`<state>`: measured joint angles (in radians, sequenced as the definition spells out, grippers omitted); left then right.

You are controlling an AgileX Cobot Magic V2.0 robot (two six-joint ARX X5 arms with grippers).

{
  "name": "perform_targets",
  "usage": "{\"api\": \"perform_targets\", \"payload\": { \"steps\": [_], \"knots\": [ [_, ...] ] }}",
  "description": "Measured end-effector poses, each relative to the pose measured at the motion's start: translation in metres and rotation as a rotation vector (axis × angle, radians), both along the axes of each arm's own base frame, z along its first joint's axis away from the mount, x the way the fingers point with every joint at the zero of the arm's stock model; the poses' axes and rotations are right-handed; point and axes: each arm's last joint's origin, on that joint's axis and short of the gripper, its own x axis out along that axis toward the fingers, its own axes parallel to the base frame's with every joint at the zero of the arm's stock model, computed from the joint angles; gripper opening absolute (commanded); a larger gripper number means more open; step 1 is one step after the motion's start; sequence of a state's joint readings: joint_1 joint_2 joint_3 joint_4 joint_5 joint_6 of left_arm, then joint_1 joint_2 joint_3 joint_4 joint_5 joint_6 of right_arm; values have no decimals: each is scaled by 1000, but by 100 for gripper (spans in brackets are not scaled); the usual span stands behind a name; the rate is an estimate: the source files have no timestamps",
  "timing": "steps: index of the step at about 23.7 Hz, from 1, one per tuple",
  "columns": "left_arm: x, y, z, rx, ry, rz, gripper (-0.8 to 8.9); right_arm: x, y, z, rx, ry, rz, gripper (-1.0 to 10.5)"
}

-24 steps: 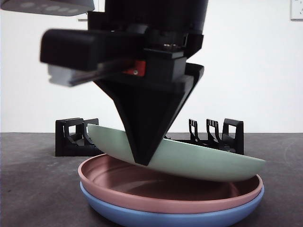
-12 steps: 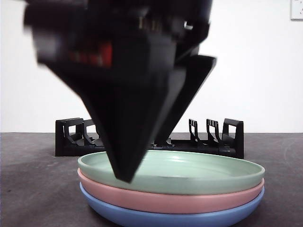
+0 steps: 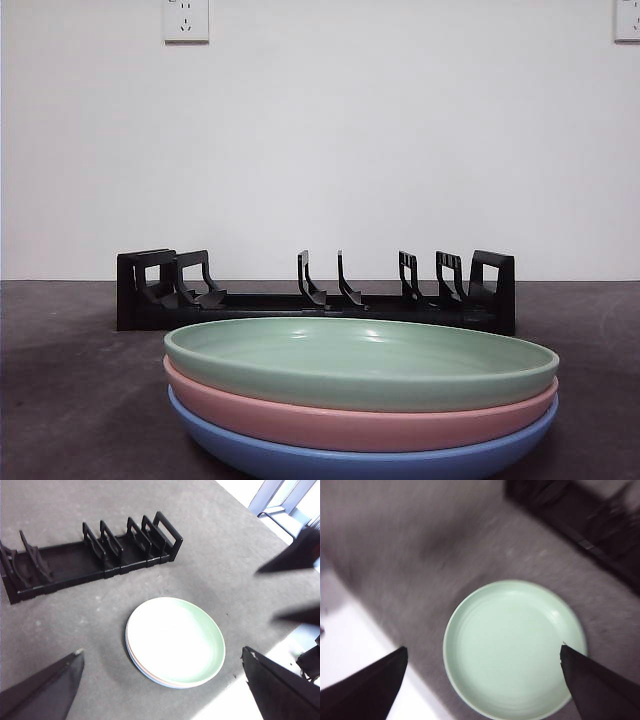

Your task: Place the plate

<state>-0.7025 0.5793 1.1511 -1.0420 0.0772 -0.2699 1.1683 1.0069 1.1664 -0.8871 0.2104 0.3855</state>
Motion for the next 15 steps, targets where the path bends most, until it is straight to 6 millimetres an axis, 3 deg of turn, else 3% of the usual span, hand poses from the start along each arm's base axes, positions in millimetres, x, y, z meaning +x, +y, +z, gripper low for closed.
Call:
{"api": "perform_targets", "payload": {
  "steps": [7,11,12,14,15],
  "knots": [
    [1,-1,4,8,-71,-25,495,-23,-82,27,175,-75,-115,488],
    [2,-2,6,11,-114,-38,374,-31,-97,32,226,-100,-116,476],
    [2,-2,7,9,-121,-39,302,-31,-97,32,226,-99,-116,415],
    [3,-2,7,11,-126,-41,88,-31,-96,31,220,-93,-117,68],
    [3,-2,7,11,-126,-41,-8,-31,-96,30,212,-90,-118,2]
  ]
}}
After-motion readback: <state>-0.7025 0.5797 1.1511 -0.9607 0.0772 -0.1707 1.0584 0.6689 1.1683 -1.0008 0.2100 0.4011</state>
